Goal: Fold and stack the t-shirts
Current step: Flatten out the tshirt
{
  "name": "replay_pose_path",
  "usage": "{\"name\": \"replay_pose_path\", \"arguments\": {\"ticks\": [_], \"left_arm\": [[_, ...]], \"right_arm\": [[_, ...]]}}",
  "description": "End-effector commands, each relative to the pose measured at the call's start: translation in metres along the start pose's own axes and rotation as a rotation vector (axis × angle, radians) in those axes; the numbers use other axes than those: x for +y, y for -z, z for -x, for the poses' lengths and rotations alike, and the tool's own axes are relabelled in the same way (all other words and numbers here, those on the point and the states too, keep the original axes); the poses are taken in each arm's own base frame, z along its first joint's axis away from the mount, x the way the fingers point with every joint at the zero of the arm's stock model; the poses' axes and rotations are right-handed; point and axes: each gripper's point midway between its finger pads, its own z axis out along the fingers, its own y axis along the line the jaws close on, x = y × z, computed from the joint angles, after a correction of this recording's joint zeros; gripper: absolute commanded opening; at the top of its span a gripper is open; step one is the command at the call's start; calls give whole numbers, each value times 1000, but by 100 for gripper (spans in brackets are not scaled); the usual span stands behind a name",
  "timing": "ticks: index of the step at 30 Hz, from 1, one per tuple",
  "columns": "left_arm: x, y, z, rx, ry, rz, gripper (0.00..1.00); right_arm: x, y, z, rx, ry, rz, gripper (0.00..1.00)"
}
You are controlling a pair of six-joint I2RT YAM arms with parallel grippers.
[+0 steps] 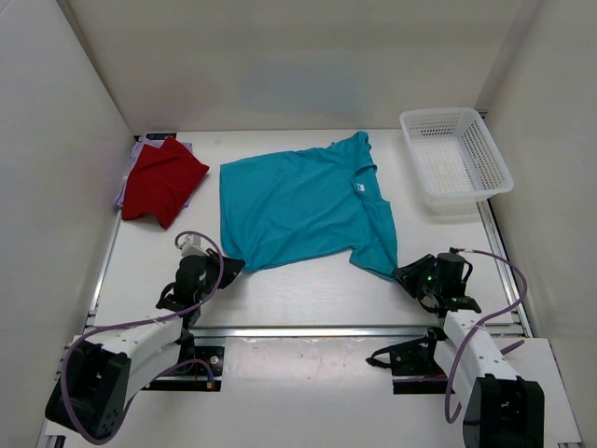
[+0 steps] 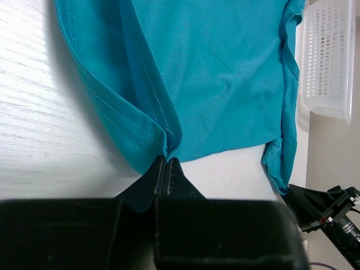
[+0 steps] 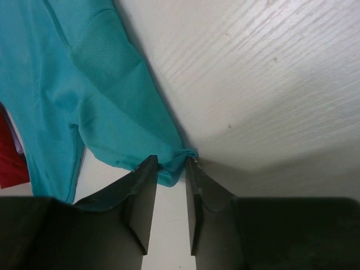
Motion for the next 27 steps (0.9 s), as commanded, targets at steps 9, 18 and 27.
{"name": "replay_pose_path", "arguments": {"ticks": [9,18,27], "left_arm": [[-9,-1,1,-1,-4,-35,0],[-25,-6,20,-9,-54,-47,0],[-182,18,163,-29,-216,-269,0]], "right_arm": [[-16,0,-11,24,-1,-41,10],[40,22,26,-89,265,26,0],[223,164,144,-503,717,127,0]]}}
